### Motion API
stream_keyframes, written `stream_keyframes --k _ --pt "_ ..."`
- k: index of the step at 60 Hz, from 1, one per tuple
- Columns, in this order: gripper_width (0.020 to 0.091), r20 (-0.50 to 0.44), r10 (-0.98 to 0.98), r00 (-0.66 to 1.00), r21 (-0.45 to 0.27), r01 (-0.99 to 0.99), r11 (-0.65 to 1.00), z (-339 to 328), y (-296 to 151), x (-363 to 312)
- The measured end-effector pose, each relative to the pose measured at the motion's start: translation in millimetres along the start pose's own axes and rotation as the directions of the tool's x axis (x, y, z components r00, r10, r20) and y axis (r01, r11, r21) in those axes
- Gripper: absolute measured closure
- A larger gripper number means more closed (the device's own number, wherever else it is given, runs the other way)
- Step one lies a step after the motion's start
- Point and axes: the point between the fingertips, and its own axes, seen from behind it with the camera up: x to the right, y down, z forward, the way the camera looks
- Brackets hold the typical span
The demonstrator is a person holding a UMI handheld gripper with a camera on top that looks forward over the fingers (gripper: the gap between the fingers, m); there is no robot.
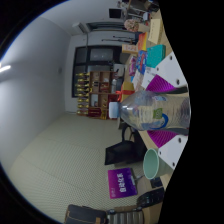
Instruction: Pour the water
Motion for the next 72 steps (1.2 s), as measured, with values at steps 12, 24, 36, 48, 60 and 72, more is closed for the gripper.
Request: stream_keyframes --k 12,24,36,48,60,72 --pt "0.0545 -0.015 0.03 0.999 0.008 -0.03 1.0 -4 -2 3" --pt "0.0282 0.022 0.0 1.0 -0.125 0.003 0.992 -14 18 2" --pt "0.0257 0.034 -0.061 0.998 -0.136 0.065 0.989 -62 14 5" --pt "0.0259 -0.009 -0.002 1.0 -0.124 0.001 0.992 -142 5 8" --pt "0.0255 -0.005 0.076 0.997 -0.117 -0.076 0.99 -251 -15 -7" --pt "0.0258 -0.001 0.125 0.992 -0.092 -0.125 0.988 -336 -42 -14"
